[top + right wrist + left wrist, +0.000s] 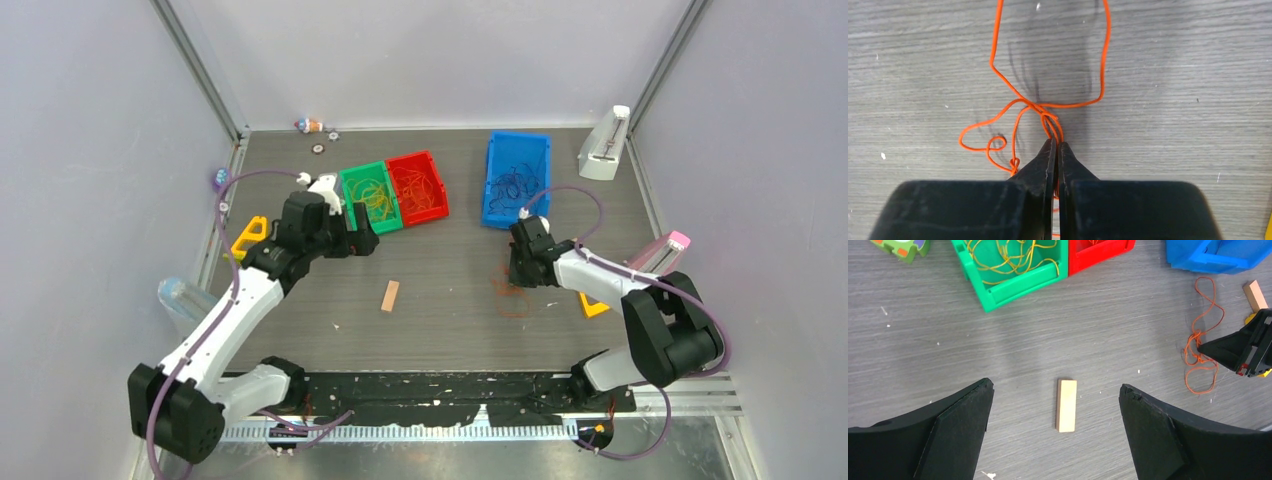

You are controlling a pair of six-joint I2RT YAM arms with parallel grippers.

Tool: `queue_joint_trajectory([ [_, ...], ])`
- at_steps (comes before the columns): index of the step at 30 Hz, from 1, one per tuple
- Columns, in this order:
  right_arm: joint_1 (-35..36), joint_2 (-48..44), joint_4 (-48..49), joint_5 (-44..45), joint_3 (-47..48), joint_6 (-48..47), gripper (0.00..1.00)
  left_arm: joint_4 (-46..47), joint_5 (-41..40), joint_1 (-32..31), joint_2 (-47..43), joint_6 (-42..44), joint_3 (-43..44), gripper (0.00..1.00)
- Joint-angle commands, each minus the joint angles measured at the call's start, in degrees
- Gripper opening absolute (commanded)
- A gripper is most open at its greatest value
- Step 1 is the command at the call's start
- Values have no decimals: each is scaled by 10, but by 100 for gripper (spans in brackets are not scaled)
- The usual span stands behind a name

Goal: Untangle the cables

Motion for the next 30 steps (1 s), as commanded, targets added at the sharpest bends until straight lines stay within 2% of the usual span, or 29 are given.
queue_joint_trajectory([
  [1,8,-6,-48,-24,50,-7,5,52,-20,-1,-79,-11,-47,97],
  [9,58,-40,-63,-71,181,-66,5,56,-13,-1,-192,-52,-139,96],
  [14,79,-17,-42,-71,255,-116,5,97,-13,-1,-261,-69,-207,96],
  [21,94,58,13,-108,367,-176,5,125,-19,-1,-315,-86,-273,96],
  [24,96,120,22,-122,421,-198,5,130,-22,-1,-326,-86,-289,96],
  [30,96,270,-10,-127,610,-250,5,107,-31,-1,-351,-71,-285,96],
])
